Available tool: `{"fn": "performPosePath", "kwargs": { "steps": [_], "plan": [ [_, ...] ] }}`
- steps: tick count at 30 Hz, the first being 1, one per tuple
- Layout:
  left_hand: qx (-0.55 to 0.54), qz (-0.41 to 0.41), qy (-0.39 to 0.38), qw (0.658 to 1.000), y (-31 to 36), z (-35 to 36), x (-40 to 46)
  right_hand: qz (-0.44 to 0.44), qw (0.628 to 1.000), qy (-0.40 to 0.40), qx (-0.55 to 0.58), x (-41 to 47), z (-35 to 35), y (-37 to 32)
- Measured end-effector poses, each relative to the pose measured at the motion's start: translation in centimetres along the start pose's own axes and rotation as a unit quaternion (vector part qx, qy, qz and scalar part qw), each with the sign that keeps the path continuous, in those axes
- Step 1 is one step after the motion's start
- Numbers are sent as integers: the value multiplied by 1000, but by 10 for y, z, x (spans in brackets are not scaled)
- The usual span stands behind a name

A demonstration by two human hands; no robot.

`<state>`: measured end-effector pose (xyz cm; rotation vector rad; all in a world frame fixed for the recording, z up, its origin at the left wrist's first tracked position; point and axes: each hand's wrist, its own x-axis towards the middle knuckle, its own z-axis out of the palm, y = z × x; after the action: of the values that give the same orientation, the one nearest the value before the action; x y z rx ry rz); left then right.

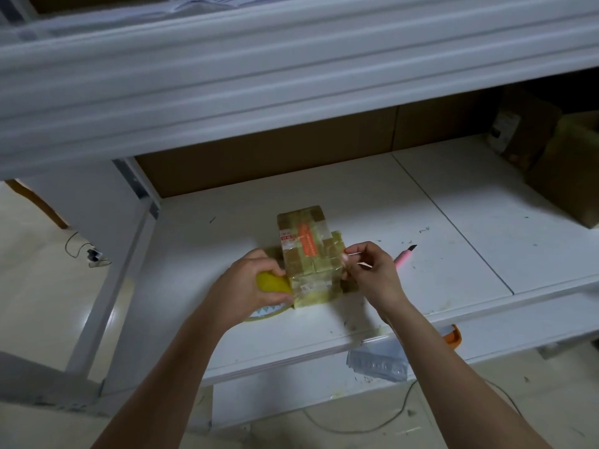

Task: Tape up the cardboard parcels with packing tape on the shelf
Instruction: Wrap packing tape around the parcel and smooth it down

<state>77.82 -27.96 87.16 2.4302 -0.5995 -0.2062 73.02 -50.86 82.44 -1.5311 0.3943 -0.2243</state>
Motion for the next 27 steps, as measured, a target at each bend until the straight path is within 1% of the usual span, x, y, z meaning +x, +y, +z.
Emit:
{"fn": "performPosePath", "kwargs": {
  "steps": [1,3,5,6,7,8,9,10,11,13,14,16,18,20,22,25,27],
  "plan": [
    [-2,0,2,1000,1,0,0,-15,999,12,-26,1,0,-1],
    [0,2,7,1000,3,0,0,-45,990,41,-124,3,-2,-3],
    [4,3,9,1000,4,0,0,-63,966,58,-246,5,-8,-2],
    [5,2,7,1000,4,0,-1,-74,957,62,-274,4,-11,0],
    [6,4,5,1000,5,0,-1,-92,956,66,-270,0,-13,2],
    [4,5,5,1000,5,0,-1,-116,961,71,-242,-5,-14,3],
    [0,6,6,1000,6,1,-1,-133,969,71,-196,-13,-13,3],
    [-3,7,7,1000,6,1,-1,-136,978,49,-149,-22,-9,2],
    [-2,8,8,1000,6,1,-1,-123,986,-3,-113,-30,-4,1],
    [1,3,11,1000,5,1,0,-91,986,-114,-77,-42,6,3],
    [-1,1,10,1000,4,2,-1,-82,985,-136,-73,-45,8,5],
    [-6,3,12,1000,4,2,-1,-78,985,-137,-75,-43,8,4],
    [-6,3,11,1000,4,2,-1,-85,981,-139,-106,-41,5,-4],
    [-11,-1,13,1000,3,2,-1,-109,972,-131,-162,-39,5,-8],
    [-11,-2,11,1000,4,3,-1,-179,945,-109,-251,-35,7,-7],
    [-11,1,15,1000,4,4,0,-265,871,-101,-401,-31,11,0],
    [-19,2,17,1000,3,5,0,-309,828,-73,-462,-33,15,4]
  ]
}}
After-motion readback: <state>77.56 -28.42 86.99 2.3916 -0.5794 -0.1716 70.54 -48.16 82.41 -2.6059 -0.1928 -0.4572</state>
